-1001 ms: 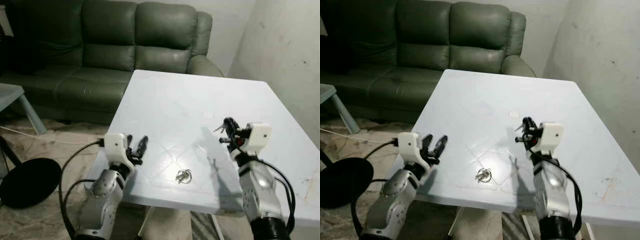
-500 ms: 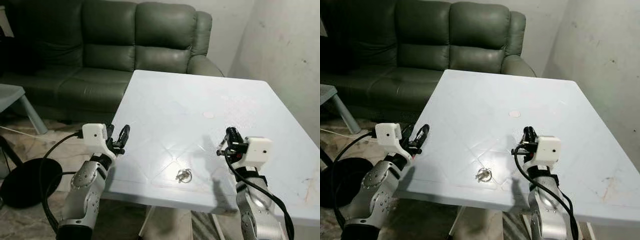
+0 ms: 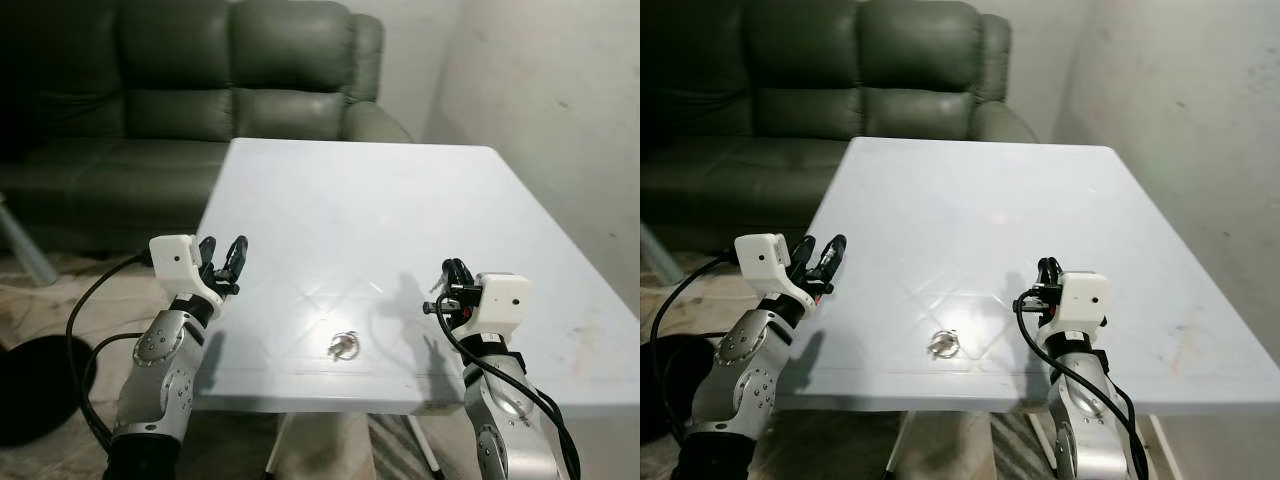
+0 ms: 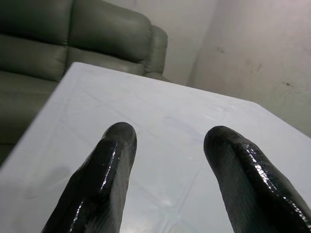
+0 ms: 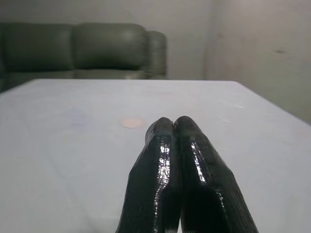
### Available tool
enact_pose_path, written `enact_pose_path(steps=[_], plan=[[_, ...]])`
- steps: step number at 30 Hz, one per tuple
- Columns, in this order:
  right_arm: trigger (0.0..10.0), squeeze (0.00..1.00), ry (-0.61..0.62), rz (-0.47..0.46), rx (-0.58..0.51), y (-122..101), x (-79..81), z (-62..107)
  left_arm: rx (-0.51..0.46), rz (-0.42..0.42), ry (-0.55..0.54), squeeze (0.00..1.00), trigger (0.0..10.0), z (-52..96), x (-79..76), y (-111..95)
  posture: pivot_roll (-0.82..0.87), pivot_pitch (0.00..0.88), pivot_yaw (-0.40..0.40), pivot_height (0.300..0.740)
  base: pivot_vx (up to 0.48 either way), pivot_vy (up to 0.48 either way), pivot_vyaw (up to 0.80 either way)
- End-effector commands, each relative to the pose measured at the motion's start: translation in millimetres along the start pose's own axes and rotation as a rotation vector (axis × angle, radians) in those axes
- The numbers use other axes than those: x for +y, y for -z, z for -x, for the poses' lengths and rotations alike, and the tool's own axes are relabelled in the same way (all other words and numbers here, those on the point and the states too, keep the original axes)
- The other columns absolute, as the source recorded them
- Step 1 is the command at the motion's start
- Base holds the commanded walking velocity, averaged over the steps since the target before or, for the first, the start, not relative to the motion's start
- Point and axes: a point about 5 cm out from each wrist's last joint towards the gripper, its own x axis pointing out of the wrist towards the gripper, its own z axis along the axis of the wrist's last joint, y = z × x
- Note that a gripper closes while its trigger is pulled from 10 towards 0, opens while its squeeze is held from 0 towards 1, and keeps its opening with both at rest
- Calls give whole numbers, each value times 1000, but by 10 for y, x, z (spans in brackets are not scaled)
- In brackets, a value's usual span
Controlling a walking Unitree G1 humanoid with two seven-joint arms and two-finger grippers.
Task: Hang keys on a hook
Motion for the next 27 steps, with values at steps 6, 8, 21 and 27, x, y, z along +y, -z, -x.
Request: enact_pose_path(steps=[6,8,21,27], plan=[[10000,0,-21,36,6,-18,34,-11,0,-9,-27,0,10000,-6,64,-6,6,0,-34,740,0,0,-775],[10000,0,-21,32,8,-15,45,-9,2,-32,-30,0,10000,-3,71,-6,11,0,-34,740,0,0,-775],[10000,0,-53,29,18,-7,107,-43,-6,-42,-38,0,10000,-22,96,-15,25,0,-46,740,0,-19,-774],[10000,0,-59,33,16,-10,102,-61,-6,-37,-39,0,10000,-35,88,-9,27,0,-48,740,0,-330,-775]])
